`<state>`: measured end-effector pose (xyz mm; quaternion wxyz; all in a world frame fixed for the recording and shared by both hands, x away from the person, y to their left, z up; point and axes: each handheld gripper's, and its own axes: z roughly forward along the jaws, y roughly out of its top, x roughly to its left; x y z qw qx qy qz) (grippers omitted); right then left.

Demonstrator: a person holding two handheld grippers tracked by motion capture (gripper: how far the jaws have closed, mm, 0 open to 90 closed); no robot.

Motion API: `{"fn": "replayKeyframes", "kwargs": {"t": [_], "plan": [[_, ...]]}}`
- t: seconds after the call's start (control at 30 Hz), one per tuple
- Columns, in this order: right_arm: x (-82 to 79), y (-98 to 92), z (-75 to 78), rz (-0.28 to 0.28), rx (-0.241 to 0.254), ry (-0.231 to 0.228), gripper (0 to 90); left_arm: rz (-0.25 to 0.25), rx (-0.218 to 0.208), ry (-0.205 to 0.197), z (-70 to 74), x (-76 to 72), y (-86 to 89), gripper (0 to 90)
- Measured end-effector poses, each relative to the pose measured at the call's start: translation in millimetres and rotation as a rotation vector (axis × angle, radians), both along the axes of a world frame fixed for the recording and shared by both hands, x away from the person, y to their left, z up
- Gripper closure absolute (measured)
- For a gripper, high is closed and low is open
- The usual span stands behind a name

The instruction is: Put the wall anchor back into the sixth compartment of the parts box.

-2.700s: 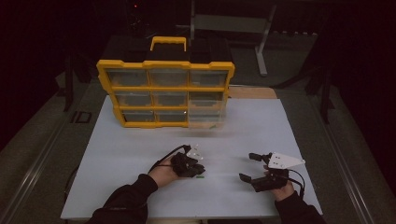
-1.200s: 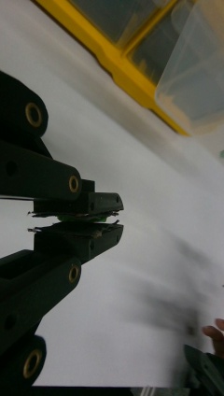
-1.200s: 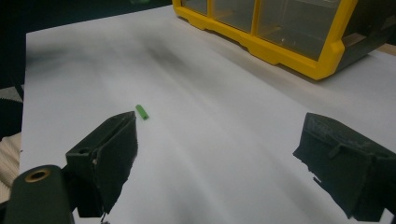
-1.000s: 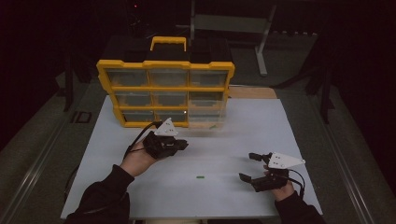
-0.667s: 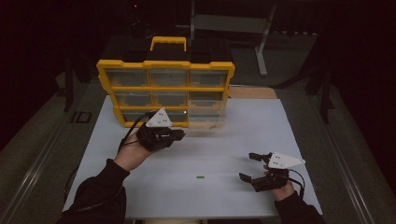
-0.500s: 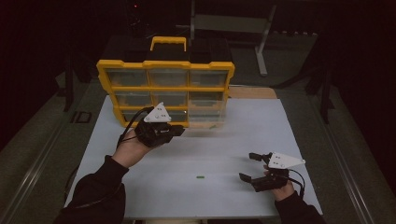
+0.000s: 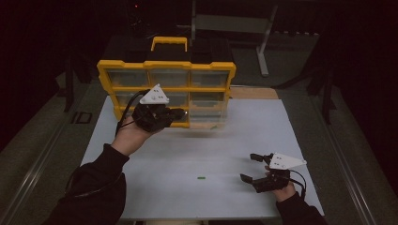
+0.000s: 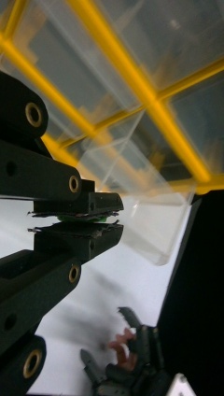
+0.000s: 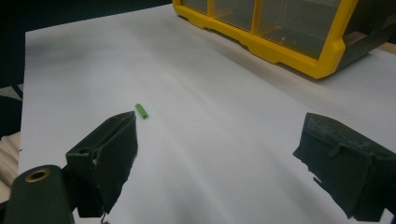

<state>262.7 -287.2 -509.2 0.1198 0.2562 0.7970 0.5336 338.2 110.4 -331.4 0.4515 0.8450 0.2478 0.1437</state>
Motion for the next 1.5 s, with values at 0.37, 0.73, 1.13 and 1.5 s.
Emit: {"fn": "replayKeyframes", "kwargs": {"t": [0.37, 0.73, 1.13, 1.5], "plan": [[0.0, -0.2, 0.0, -0.001, 0.001, 0.001, 12.1, 0.048, -0.038, -0.029, 22.2, 10.9, -15.5, 82.8], [-0.1, -0.8, 0.1, -0.001, 0.0, 0.003, 12.1, 0.113, -0.083, -0.028, 31.2, 22.9, -35.5, 82.8], [-0.2, -0.3, -0.2, 0.002, -0.002, 0.004, 12.1, 0.182, -0.08, 0.017, 22.9, 33.8, -61.7, 82.7], [-0.3, -1.1, 0.1, 0.003, -0.001, 0.004, 12.1, 0.223, -0.065, 0.083, 11.5, 42.7, -84.3, 82.7]]}}
